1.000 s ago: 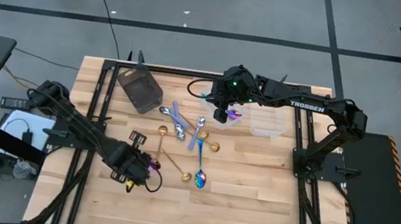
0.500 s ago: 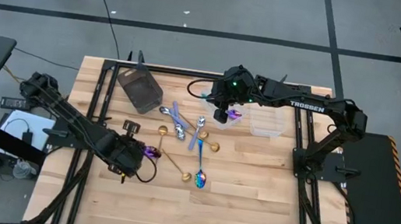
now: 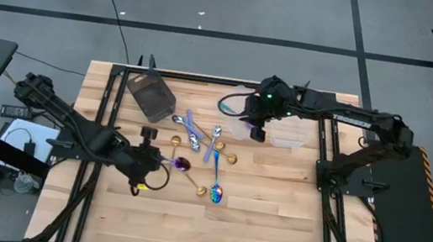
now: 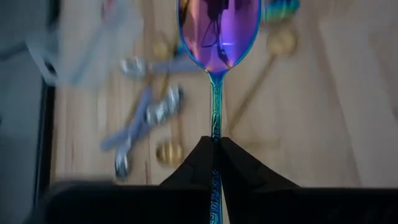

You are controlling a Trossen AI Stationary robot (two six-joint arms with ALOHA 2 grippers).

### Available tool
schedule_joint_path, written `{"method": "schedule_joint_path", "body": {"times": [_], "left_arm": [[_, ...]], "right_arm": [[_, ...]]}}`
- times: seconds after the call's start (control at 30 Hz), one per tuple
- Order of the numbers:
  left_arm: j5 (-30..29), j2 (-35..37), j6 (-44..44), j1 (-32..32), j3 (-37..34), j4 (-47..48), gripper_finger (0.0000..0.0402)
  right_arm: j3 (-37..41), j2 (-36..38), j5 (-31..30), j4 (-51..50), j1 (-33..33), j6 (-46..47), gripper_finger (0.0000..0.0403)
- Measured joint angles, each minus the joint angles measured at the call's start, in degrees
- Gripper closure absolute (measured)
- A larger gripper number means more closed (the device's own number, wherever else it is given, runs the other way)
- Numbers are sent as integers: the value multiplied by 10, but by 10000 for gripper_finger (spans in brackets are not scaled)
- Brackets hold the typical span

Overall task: Sort silverware by color (type)
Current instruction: Put the blue spoon into the left transparent bin

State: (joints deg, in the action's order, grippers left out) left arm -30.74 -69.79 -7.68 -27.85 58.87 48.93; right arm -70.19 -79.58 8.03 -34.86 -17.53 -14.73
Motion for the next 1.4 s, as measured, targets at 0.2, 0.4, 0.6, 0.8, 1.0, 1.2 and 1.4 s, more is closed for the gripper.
{"method": "schedule_joint_path", "body": {"times": [0.2, 0.4, 0.6, 0.8, 1.0, 1.2, 1.4], "left_arm": [[-6, 32, 43, 5, 0, -50, 380], [-26, 52, 68, 35, 0, -77, 380], [13, 43, 117, 90, 0, -112, 379], [85, 42, 173, 139, -12, -204, 379], [146, 42, 245, 195, -53, -336, 379], [195, 42, 278, 258, -88, -396, 379], [210, 26, 309, 308, -106, -447, 379]], "right_arm": [[67, 85, 38, 48, 15, -4, 324], [104, 141, 35, 103, 18, -5, 324], [108, 156, 35, 130, 17, 9, 324], [109, 150, 33, 131, 17, 8, 324], [109, 150, 4, 142, 17, 23, 324], [109, 150, 4, 142, 17, 44, 324], [109, 150, 4, 142, 19, 66, 324]]}}
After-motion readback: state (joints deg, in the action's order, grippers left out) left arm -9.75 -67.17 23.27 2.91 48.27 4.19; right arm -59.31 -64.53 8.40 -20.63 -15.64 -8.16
